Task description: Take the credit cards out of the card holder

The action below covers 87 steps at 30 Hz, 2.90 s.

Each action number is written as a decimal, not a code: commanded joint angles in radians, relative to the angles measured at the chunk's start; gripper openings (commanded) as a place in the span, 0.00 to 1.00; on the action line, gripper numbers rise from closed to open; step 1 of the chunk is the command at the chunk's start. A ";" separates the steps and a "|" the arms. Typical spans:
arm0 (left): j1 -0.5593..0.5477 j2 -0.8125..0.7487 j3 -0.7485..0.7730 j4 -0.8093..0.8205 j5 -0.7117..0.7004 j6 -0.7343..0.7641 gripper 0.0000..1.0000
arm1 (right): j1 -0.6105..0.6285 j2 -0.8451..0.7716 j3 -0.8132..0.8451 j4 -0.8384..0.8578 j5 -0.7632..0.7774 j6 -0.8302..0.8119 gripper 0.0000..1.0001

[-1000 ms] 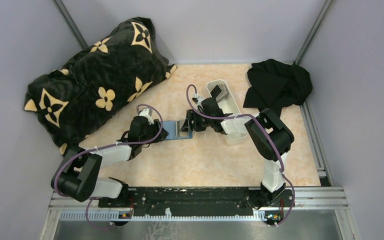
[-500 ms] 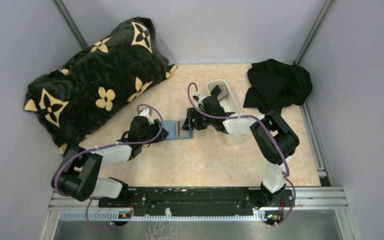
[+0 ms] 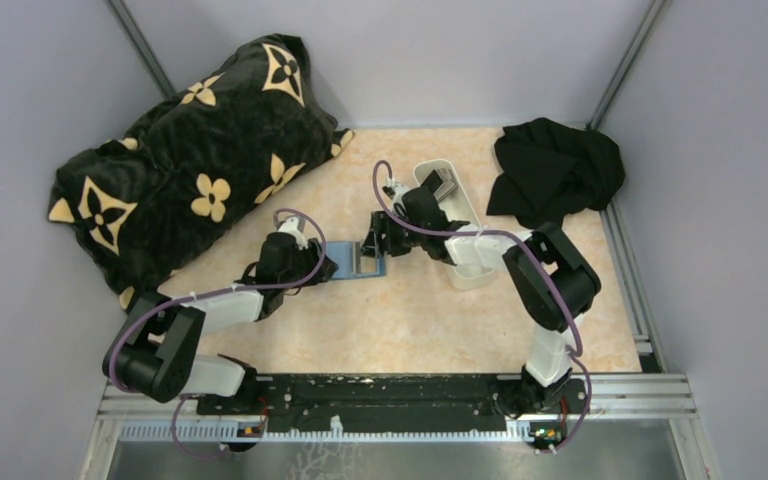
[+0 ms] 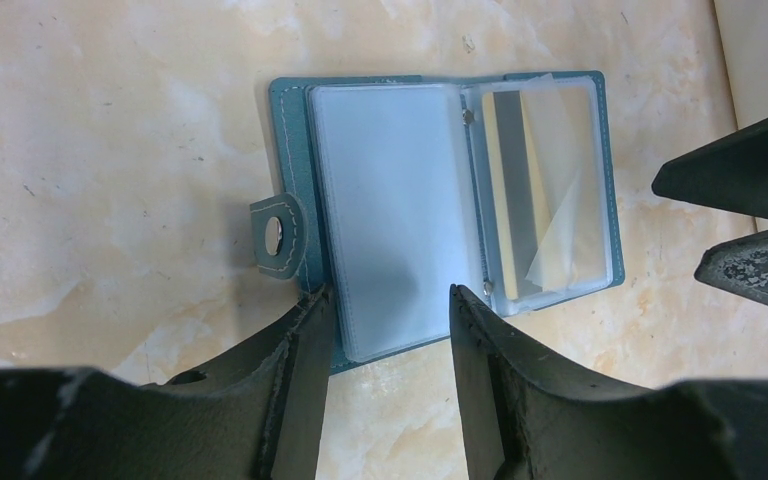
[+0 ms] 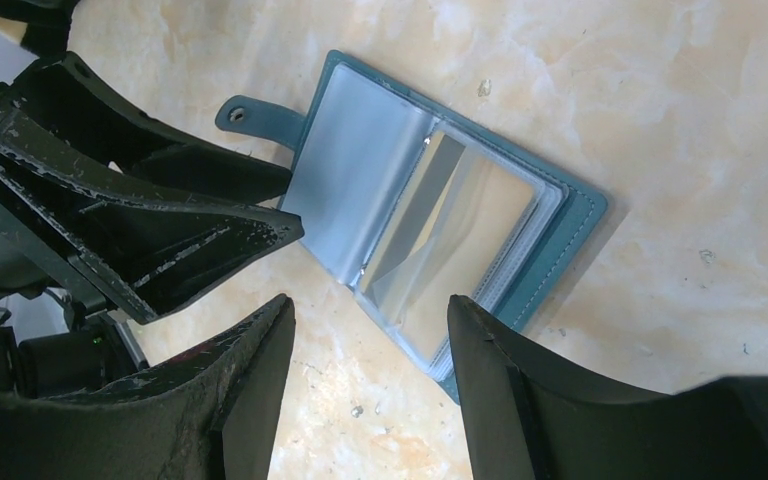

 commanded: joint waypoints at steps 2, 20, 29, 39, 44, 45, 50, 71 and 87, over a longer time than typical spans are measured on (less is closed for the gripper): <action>0.003 -0.004 -0.017 0.008 0.022 0.005 0.52 | 0.007 0.014 0.036 0.043 -0.008 -0.004 0.58; 0.002 -0.008 -0.022 0.013 0.023 0.006 0.52 | 0.006 0.088 0.035 0.065 -0.014 -0.001 0.58; 0.002 -0.007 -0.024 0.013 0.023 0.005 0.52 | 0.013 0.107 0.039 0.090 -0.045 0.017 0.58; 0.003 -0.005 -0.028 0.018 0.026 0.006 0.52 | 0.015 0.132 0.045 0.132 -0.089 0.047 0.58; 0.002 -0.004 -0.028 0.020 0.027 0.006 0.52 | 0.013 0.115 0.042 0.122 -0.072 0.045 0.58; 0.003 -0.004 -0.029 0.020 0.027 0.005 0.52 | 0.013 0.107 0.043 0.112 -0.060 0.037 0.58; 0.002 -0.008 -0.030 0.020 0.024 0.006 0.52 | -0.007 0.079 0.041 0.070 -0.035 0.008 0.58; 0.002 -0.008 -0.025 0.020 0.024 0.007 0.52 | -0.012 0.092 0.009 0.043 0.001 -0.019 0.58; 0.003 0.027 -0.021 0.030 0.050 0.003 0.51 | 0.016 0.185 0.055 0.179 -0.180 0.080 0.59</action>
